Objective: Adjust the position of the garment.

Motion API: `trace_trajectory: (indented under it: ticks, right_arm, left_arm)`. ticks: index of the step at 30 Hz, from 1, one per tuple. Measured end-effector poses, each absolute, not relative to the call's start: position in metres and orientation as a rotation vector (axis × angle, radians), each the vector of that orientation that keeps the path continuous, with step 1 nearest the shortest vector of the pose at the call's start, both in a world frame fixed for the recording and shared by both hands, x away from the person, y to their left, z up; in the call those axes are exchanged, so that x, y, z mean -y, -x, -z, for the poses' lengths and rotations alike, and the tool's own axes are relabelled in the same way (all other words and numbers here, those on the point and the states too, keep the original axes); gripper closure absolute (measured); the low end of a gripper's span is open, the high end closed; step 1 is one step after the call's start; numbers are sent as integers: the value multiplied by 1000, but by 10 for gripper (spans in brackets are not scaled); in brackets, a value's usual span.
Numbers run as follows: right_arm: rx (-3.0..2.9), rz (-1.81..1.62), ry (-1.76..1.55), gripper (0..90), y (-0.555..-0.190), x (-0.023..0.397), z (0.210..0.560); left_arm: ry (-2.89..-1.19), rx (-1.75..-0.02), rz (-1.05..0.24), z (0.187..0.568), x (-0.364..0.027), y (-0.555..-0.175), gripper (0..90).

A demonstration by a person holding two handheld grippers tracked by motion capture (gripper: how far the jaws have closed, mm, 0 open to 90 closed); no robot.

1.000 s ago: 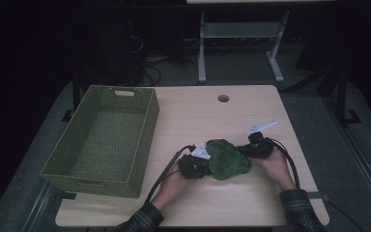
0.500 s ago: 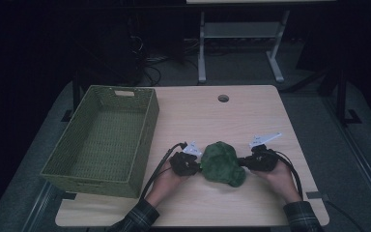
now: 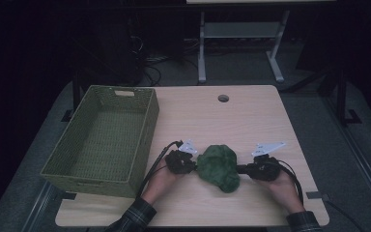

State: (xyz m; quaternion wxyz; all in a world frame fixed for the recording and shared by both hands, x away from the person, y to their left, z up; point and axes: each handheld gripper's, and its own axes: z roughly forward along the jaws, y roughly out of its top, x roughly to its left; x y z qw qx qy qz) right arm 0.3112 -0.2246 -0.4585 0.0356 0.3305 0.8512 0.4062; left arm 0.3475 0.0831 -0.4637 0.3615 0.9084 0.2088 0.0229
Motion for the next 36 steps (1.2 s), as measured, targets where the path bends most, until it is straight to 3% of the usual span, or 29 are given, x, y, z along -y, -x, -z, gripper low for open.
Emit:
trace_trajectory:
  ticks: [2,9,22,27,36]
  right_arm:
    - [-2572,-1244,-1047,785,-310,235,459]
    - [-2396,-1229,-1119,467,-295,270,465]
    - [-2313,-1022,-1204,148,-284,290,482]
    - [-2318,-1014,-1212,137,-284,289,482]
    - [-2317,-1014,-1214,137,-284,289,482]
  left_arm:
    - [-2350,-534,-45,463,-85,-348,892]
    - [-2379,-506,-55,456,-93,-347,716]
    - [-2434,-488,-58,441,-92,-341,284]
    - [-2464,-434,-107,431,-85,-338,173]
    - [-2478,-355,-109,410,-70,-341,136]
